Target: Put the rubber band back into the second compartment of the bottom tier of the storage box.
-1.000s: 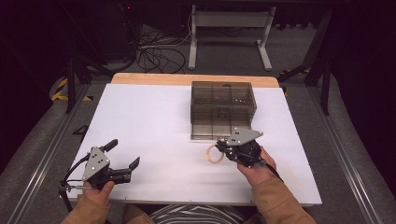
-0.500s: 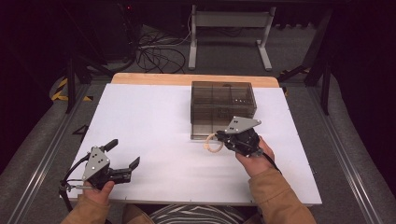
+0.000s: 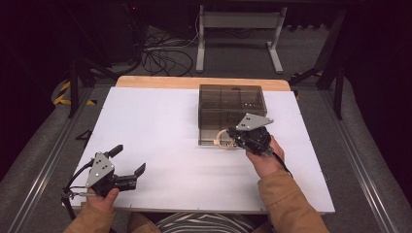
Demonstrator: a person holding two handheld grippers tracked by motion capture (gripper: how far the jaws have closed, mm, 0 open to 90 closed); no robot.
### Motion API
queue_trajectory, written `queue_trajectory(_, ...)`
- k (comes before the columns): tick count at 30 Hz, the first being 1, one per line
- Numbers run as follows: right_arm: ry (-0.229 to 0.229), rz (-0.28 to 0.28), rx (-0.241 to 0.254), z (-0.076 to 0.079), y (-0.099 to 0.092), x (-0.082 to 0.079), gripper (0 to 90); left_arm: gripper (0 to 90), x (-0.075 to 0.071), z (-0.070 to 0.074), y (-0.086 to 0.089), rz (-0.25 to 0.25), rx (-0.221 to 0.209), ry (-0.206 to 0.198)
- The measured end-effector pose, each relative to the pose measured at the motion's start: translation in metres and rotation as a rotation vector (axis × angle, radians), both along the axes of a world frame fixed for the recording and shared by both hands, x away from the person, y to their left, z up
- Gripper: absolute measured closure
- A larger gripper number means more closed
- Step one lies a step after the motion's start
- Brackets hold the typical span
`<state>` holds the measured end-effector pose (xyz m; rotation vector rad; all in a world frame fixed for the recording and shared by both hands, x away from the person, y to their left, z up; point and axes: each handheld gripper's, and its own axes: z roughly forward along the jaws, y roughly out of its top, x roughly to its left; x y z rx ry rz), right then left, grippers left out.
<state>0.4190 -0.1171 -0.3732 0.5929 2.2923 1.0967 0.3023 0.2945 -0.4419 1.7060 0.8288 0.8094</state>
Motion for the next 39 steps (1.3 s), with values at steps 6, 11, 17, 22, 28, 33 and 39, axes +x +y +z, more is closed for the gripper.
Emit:
queue_trajectory(6, -0.018, -0.03, 0.002, -0.002, -0.002, 0.009, 84.6, 5.8, 0.0, 0.0, 0.0, 0.001, 0.0, -0.001)
queue_trajectory(11, -0.03, -0.06, 0.006, -0.004, -0.004, 0.017, 84.6, 5.8, 0.0, 0.0, 0.0, 0.002, -0.001, 0.0)
queue_trajectory(17, -0.035, -0.089, 0.012, -0.005, -0.009, 0.023, 84.6, 5.8, 0.0, 0.0, 0.0, 0.0, -0.001, 0.001)
queue_trajectory(22, -0.037, -0.122, 0.017, -0.007, -0.015, 0.029, 84.6, 5.8, 0.0, 0.0, 0.0, -0.001, -0.002, 0.001)
queue_trajectory(28, -0.045, -0.148, 0.019, -0.008, -0.02, 0.032, 84.6, 5.8, 0.0, 0.0, 0.0, 0.0, -0.002, 0.001)
queue_trajectory(33, -0.047, -0.156, 0.017, -0.009, -0.021, 0.033, 84.6, 5.8, 0.0, 0.0, 0.001, -0.001, -0.004, 0.001)
queue_trajectory(39, -0.036, -0.177, 0.006, -0.016, -0.025, 0.039, 84.6, 5.8, 0.0, 0.0, 0.001, -0.002, -0.003, -0.001)
